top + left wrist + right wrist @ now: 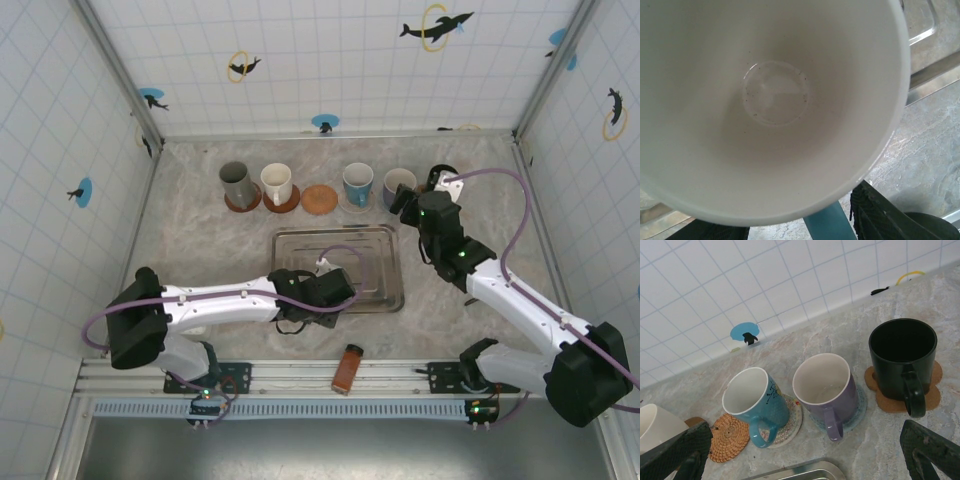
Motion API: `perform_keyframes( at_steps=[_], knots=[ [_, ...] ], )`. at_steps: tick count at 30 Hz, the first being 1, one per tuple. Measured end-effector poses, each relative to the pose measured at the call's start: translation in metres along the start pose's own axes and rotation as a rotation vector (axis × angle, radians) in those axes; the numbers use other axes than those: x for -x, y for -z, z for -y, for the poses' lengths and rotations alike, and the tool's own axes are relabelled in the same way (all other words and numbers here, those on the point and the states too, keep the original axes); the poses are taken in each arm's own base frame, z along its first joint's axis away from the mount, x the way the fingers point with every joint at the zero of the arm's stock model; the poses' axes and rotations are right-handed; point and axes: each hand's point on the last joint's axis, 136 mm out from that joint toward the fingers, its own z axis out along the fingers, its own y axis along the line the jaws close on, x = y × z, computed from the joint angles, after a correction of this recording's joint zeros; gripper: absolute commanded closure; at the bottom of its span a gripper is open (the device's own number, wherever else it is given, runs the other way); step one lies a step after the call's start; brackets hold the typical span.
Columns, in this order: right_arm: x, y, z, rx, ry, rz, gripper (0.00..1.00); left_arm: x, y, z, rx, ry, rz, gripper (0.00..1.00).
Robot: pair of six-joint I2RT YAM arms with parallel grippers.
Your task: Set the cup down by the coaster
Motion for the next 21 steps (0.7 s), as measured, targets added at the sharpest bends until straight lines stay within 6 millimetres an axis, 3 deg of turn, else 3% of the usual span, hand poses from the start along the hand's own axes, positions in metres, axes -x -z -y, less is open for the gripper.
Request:
perform_keyframes(
  at_steps=[21],
  knots=[
    [-0.004, -0.003, 0.000, 0.001, 0.005, -0.013, 0.01, -0.006, -0.011, -0.011, 0.060, 0.000, -0.013, 0.52]
  ],
)
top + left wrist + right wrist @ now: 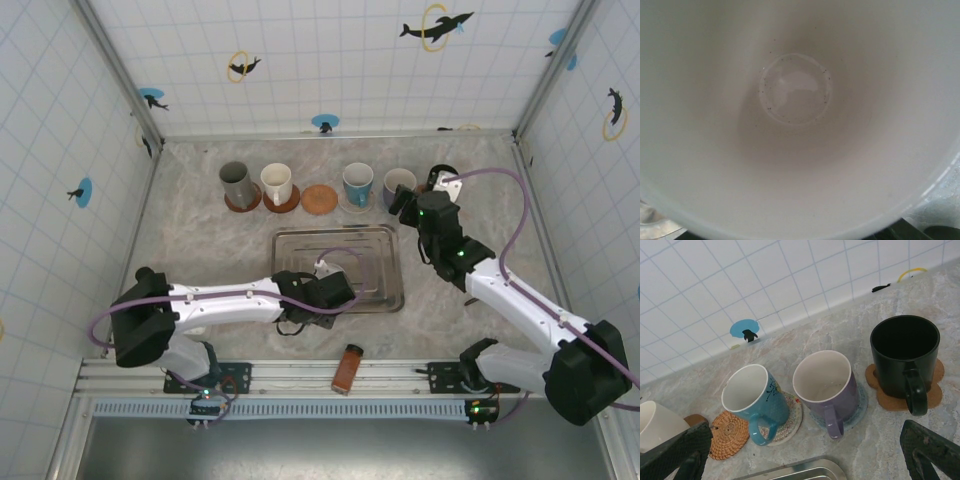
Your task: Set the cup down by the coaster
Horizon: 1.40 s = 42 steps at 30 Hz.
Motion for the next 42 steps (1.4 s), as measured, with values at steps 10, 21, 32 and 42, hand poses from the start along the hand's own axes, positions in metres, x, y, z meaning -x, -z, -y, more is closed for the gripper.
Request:
perform_keyframes(
  at_steps=[10, 21, 32, 42],
  knots=[
    [-0.0035, -0.0018, -0.0015, 0.008, 0.003, -0.013, 0.01, 0.0000, -0.0007, 0.0001, 0.001, -0.001, -0.001, 0.55],
    [-0.0040, -0.0020, -0.0021, 0.011, 0.004, -0.016, 0.01, 0.0067, 0.0017, 0.0045, -0.012, 0.002, 0.020, 0.56],
    [-0.0033, -0.0019, -0.0026, 0.013, 0.002, -0.013, 0.01, 0.0093, 0.0019, 0.0048, -0.012, 0.004, 0.032, 0.62],
    [-0.0033, -0.0019, -0.0027, 0.013, 0.001, -0.013, 0.01, 0.0094, 0.0017, 0.0049, -0.011, 0.003, 0.032, 0.71]
  ],
)
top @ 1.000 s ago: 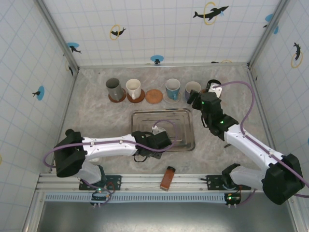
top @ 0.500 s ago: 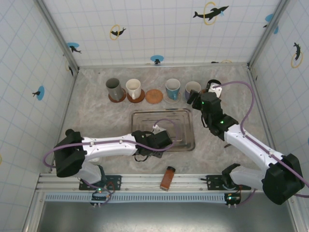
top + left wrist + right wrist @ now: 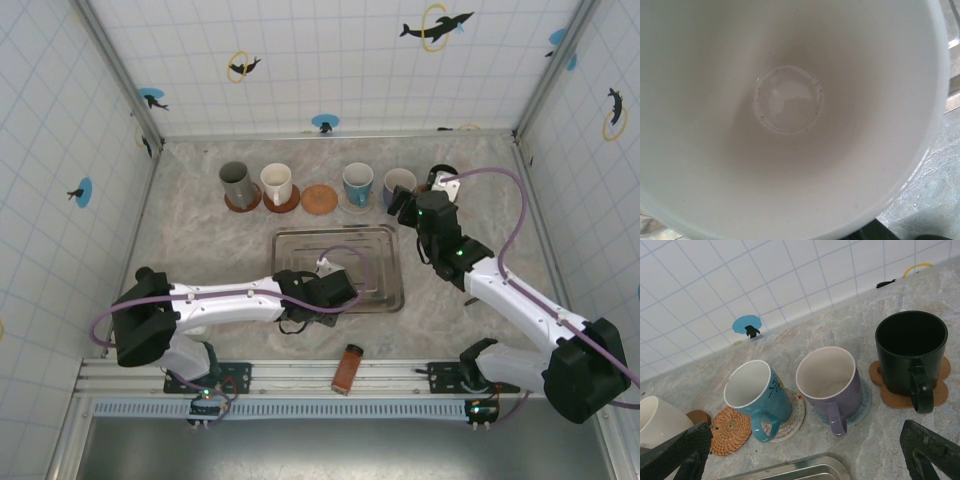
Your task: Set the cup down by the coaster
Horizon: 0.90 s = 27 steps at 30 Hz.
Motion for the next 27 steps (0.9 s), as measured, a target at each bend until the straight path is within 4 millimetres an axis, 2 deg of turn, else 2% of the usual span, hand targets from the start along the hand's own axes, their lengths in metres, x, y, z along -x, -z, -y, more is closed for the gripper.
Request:
perform_keyframes(
  at_steps=[5, 14, 27],
  knots=[
    [0.000, 0.000, 0.000, 0.000, 0.000, -0.001, 0.01, 0.001, 0.000, -0.001, 0.005, 0.001, 0.005, 0.78],
    [0.001, -0.001, 0.001, -0.002, -0.002, 0.000, 0.01, 0.003, 0.000, -0.003, 0.019, 0.005, 0.016, 1.00],
    [0.001, -0.001, 0.002, -0.002, -0.002, 0.000, 0.01, 0.006, 0.007, -0.011, 0.041, 0.027, 0.038, 1.00]
  ],
)
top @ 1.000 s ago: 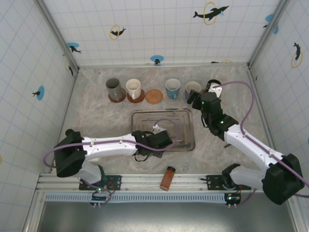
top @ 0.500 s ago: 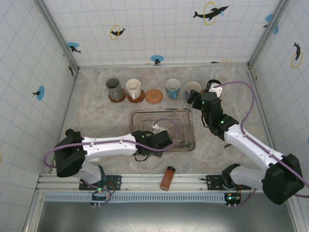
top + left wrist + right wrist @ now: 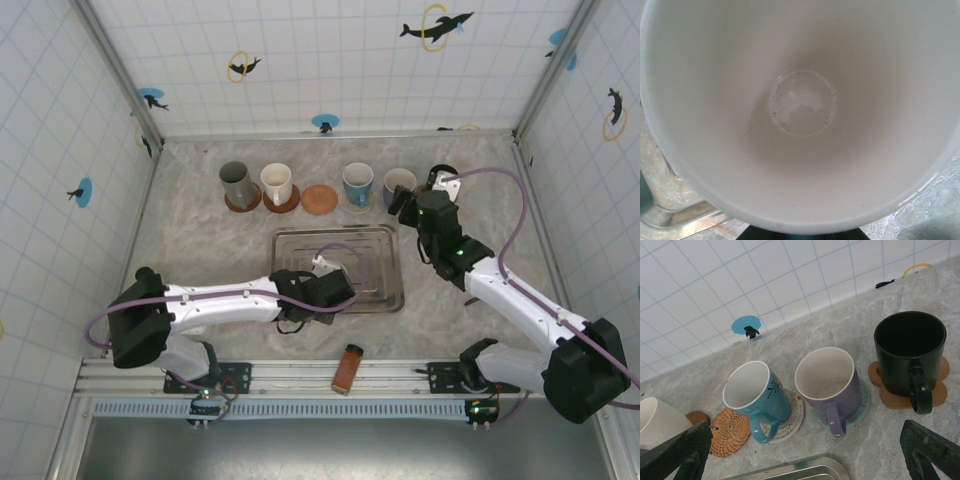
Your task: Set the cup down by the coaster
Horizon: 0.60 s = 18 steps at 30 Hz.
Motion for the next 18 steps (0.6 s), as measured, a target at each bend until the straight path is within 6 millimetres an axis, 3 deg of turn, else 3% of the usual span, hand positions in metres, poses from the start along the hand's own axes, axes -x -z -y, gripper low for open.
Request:
perform_keyframes(
  at_steps=[18],
  knots=[
    [0.000, 0.000, -0.003, 0.016, -0.004, -0.002, 0.01, 0.013, 0.006, -0.011, 0.008, 0.031, 0.037, 1.00]
  ],
)
